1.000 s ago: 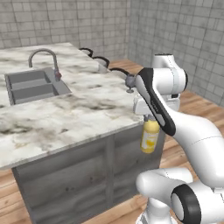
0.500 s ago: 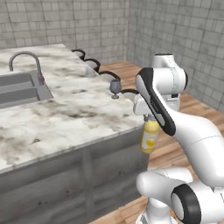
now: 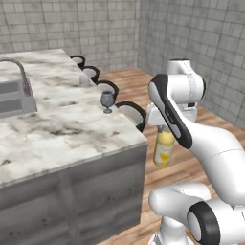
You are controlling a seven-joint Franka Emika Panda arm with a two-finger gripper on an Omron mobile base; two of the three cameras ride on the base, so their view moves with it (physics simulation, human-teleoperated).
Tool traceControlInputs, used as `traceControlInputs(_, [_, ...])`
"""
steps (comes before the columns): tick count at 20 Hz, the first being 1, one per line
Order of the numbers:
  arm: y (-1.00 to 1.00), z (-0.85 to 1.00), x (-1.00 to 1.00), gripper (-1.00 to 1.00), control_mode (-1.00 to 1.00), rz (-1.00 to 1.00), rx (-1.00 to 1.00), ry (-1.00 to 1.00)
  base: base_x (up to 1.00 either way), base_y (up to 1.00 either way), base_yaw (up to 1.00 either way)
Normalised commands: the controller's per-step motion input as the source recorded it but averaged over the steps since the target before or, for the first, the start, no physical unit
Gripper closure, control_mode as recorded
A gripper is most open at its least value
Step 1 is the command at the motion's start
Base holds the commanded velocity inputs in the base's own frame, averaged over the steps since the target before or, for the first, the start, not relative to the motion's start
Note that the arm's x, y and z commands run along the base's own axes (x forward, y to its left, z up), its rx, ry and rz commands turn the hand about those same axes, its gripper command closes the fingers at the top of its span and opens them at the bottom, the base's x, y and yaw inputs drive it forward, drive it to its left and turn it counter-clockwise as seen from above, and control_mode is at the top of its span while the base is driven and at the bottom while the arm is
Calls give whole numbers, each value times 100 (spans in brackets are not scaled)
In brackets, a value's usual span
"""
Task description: There is a wine glass and glass cup on the dining counter. Place the wine bottle next to the wine glass and the juice bottle next to the glass cup.
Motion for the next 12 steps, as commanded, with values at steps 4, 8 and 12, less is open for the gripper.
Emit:
traceControlInputs(4, [0, 0, 0, 100, 100, 0, 0, 0, 40, -55, 10])
traceControlInputs(8, [0, 0, 0, 100, 100, 0, 0, 0, 41, -57, 8])
traceControlInputs(12, [0, 0, 0, 100, 100, 0, 0, 0, 42, -57, 8])
